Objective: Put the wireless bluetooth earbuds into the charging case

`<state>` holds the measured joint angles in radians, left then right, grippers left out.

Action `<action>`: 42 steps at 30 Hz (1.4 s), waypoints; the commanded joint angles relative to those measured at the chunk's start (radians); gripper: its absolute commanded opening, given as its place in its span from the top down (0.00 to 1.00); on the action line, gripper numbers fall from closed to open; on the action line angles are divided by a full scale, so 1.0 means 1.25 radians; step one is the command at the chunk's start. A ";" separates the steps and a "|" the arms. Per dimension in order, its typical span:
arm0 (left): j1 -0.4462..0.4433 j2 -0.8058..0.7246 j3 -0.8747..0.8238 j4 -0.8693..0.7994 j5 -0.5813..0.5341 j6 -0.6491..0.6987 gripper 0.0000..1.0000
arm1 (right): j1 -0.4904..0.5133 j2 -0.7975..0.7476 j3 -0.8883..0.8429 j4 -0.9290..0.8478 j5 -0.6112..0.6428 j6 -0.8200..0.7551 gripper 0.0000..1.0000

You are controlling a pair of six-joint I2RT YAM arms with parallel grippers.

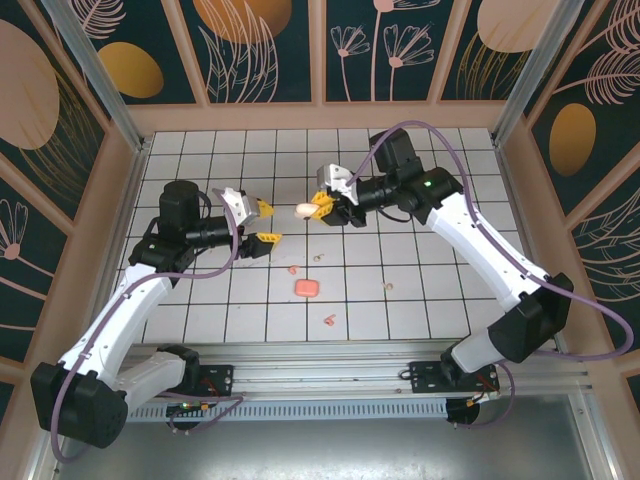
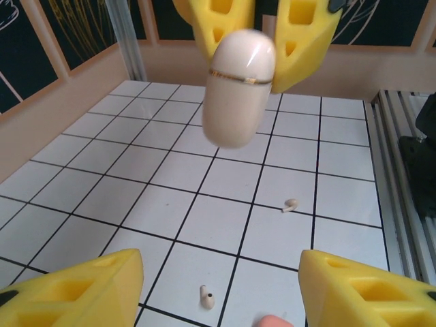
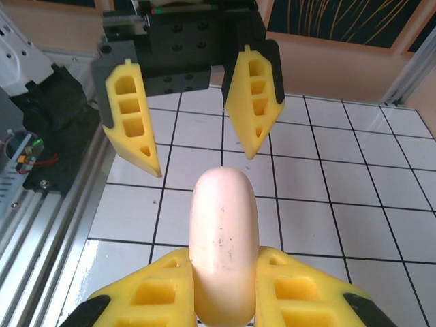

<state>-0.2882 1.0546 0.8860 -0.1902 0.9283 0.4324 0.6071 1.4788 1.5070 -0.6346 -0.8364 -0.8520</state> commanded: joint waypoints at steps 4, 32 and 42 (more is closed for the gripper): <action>-0.001 -0.006 -0.002 0.006 0.075 0.042 0.38 | 0.046 0.036 0.025 -0.037 0.037 -0.058 0.86; -0.016 -0.024 -0.018 0.036 0.088 0.024 0.55 | 0.085 0.116 0.066 0.032 -0.116 -0.001 0.85; -0.019 -0.031 -0.035 0.036 0.082 0.036 0.57 | 0.089 0.124 0.074 0.041 -0.126 0.004 0.84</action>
<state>-0.3069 1.0298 0.8577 -0.1669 1.0134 0.4599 0.7097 1.6268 1.5646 -0.6147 -0.9535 -0.8574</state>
